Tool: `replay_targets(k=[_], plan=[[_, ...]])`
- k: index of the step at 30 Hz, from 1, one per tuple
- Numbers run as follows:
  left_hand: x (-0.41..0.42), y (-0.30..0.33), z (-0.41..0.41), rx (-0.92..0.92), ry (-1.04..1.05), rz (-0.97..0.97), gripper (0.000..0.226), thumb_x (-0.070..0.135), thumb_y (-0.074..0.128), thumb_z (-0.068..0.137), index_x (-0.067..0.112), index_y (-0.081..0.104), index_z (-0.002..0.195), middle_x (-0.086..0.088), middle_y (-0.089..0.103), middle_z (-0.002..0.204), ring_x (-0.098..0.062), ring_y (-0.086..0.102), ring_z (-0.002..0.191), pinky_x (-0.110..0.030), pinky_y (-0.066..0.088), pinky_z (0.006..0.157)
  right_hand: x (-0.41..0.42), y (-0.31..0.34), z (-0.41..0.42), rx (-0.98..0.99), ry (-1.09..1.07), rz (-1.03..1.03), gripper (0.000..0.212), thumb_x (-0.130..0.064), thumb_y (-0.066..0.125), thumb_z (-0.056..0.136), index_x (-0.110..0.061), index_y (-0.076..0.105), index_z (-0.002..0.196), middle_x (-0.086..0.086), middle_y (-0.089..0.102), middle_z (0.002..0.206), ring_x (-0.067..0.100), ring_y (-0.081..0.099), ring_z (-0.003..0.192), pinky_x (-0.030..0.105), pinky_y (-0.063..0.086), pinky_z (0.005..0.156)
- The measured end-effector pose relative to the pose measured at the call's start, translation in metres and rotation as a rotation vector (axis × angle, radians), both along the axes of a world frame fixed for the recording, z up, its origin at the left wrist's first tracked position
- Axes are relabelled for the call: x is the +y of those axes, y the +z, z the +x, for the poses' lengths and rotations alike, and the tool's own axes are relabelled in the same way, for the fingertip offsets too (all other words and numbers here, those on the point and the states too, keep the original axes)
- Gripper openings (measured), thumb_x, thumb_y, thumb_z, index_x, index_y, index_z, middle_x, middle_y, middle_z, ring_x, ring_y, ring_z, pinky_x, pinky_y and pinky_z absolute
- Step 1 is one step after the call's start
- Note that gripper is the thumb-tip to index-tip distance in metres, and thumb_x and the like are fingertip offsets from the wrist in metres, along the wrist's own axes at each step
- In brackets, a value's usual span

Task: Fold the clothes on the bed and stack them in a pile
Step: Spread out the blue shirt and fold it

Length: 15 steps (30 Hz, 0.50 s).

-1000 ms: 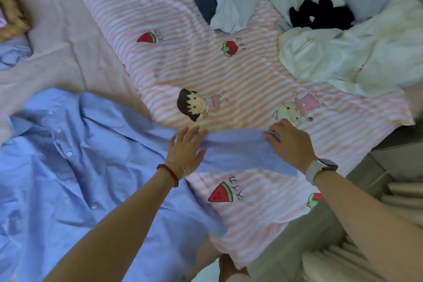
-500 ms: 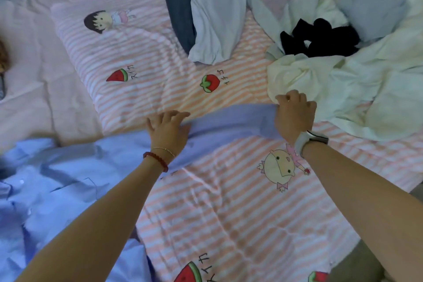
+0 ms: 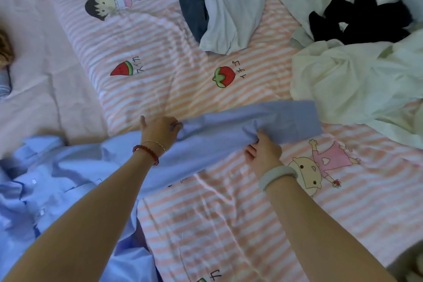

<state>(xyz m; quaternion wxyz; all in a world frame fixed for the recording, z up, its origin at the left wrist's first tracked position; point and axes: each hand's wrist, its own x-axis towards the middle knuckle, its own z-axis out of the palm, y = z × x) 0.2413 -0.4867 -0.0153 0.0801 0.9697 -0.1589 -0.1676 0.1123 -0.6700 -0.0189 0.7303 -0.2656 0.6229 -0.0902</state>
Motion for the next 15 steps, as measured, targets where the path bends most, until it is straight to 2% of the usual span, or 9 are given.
replay_targets(k=[2,4,6,8,9,11,13,15], plan=[[-0.008,0.004,0.005,-0.103,0.094,-0.197,0.029,0.027,0.046,0.095,0.010,0.068,0.089,-0.008,0.065,0.089,-0.032,0.057,0.092,-0.046,0.011,0.111,-0.007,0.007,0.003,-0.017,-0.069,-0.020,0.009,-0.003,0.052,0.088,-0.009,0.056,0.082,-0.001,0.051,0.048,0.006,0.045,0.033,0.018,0.044,0.043],[-0.014,0.008,0.008,-0.223,0.118,-0.294,0.027,0.025,0.049,0.095,0.008,0.070,0.091,-0.010,0.064,0.090,-0.034,0.056,0.094,-0.044,0.015,0.110,-0.017,0.013,0.003,-0.074,-0.071,-0.207,0.013,-0.001,0.049,0.090,-0.010,0.056,0.097,-0.001,0.061,0.072,0.007,0.059,0.055,0.023,0.053,0.057],[-0.022,0.011,0.009,-0.273,0.099,-0.280,0.026,0.027,0.051,0.094,0.013,0.071,0.101,-0.009,0.063,0.102,-0.034,0.051,0.106,-0.047,0.012,0.111,-0.027,0.016,0.000,-0.099,0.001,-0.421,0.016,-0.003,0.047,0.093,-0.012,0.053,0.104,-0.002,0.060,0.090,0.011,0.061,0.078,0.029,0.054,0.073],[-0.032,0.010,0.008,-0.229,0.083,-0.184,0.032,0.032,0.050,0.094,0.022,0.060,0.122,-0.005,0.055,0.124,-0.030,0.041,0.122,-0.052,0.005,0.111,-0.035,0.015,-0.002,-0.033,0.092,-0.507,0.016,-0.005,0.046,0.093,-0.012,0.053,0.105,0.000,0.060,0.096,0.017,0.060,0.086,0.034,0.052,0.081],[-0.035,0.009,0.003,-0.189,0.081,-0.151,0.040,0.034,0.050,0.093,0.025,0.050,0.132,-0.003,0.048,0.133,-0.027,0.036,0.128,-0.054,0.003,0.111,-0.037,0.013,-0.004,0.018,0.150,-0.519,0.016,-0.006,0.047,0.093,-0.011,0.055,0.105,0.003,0.060,0.097,0.020,0.058,0.087,0.035,0.050,0.082],[-0.035,0.004,-0.012,-0.143,0.096,-0.179,0.048,0.034,0.049,0.094,0.026,0.038,0.140,-0.003,0.036,0.143,-0.024,0.027,0.134,-0.056,0.003,0.110,-0.034,0.011,-0.008,0.068,0.224,-0.533,0.014,-0.004,0.047,0.090,-0.007,0.056,0.100,0.003,0.058,0.087,0.019,0.053,0.076,0.032,0.048,0.071],[-0.023,0.004,-0.032,-0.133,0.115,-0.242,0.048,0.029,0.048,0.094,0.023,0.038,0.140,-0.006,0.034,0.146,-0.025,0.025,0.136,-0.056,0.005,0.112,-0.020,0.011,-0.013,0.108,0.225,-0.632,0.012,0.001,0.047,0.083,-0.005,0.052,0.092,0.005,0.050,0.080,0.019,0.045,0.066,0.029,0.042,0.062],[0.002,0.005,-0.053,-0.152,0.139,-0.266,0.045,0.022,0.050,0.093,0.019,0.043,0.137,-0.009,0.038,0.144,-0.029,0.030,0.134,-0.055,0.008,0.112,0.002,0.014,-0.019,0.189,0.250,-0.762,0.016,0.001,0.048,0.080,-0.007,0.046,0.094,0.008,0.044,0.091,0.024,0.042,0.077,0.036,0.043,0.069]])
